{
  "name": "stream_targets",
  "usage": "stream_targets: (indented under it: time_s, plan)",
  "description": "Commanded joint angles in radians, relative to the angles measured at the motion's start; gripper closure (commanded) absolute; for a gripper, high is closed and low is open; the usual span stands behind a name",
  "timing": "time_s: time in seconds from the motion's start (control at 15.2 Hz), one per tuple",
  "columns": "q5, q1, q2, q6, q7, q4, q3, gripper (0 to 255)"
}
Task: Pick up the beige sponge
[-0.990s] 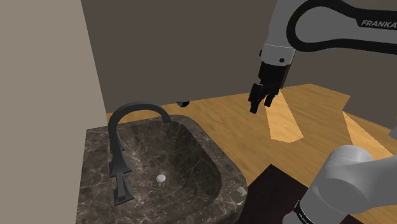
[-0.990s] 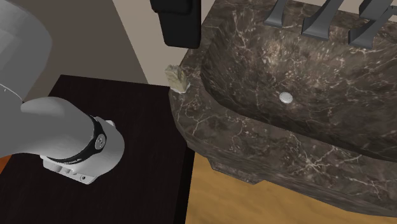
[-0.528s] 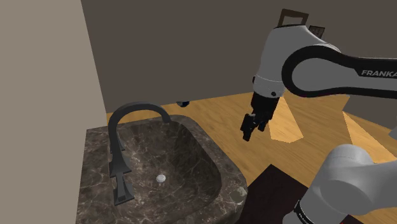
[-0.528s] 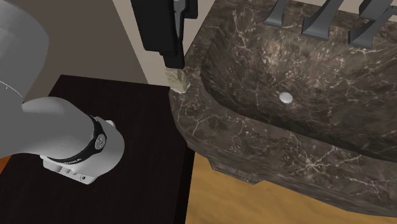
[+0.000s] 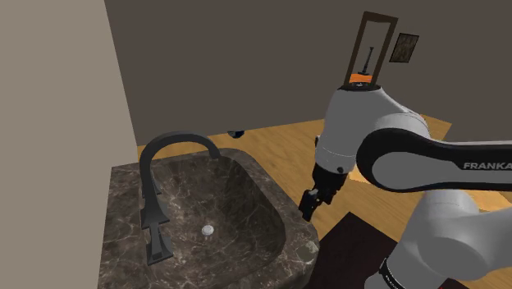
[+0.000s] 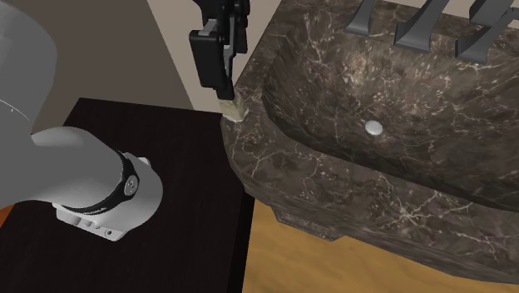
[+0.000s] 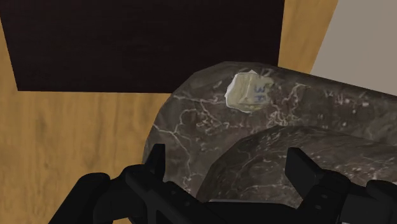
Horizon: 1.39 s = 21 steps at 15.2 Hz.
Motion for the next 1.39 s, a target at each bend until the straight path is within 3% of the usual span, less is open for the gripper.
stream_targets:
  time_s: [0.0,0.26,0.86,0.92,1.32]
  plan:
    - [0.039,0.029,0.011,0.061,0.034,-0.046,0.050,0]
    - [0.121,0.082,0.083,0.196,0.106,-0.106,0.164,0]
    - [0.167,0.087,0.179,0.348,0.112,-0.165,0.220,0]
    - [0.167,0.088,0.178,0.347,0.111,-0.166,0.219,255]
    - [0.167,0.088,0.176,0.345,0.111,-0.166,0.219,255]
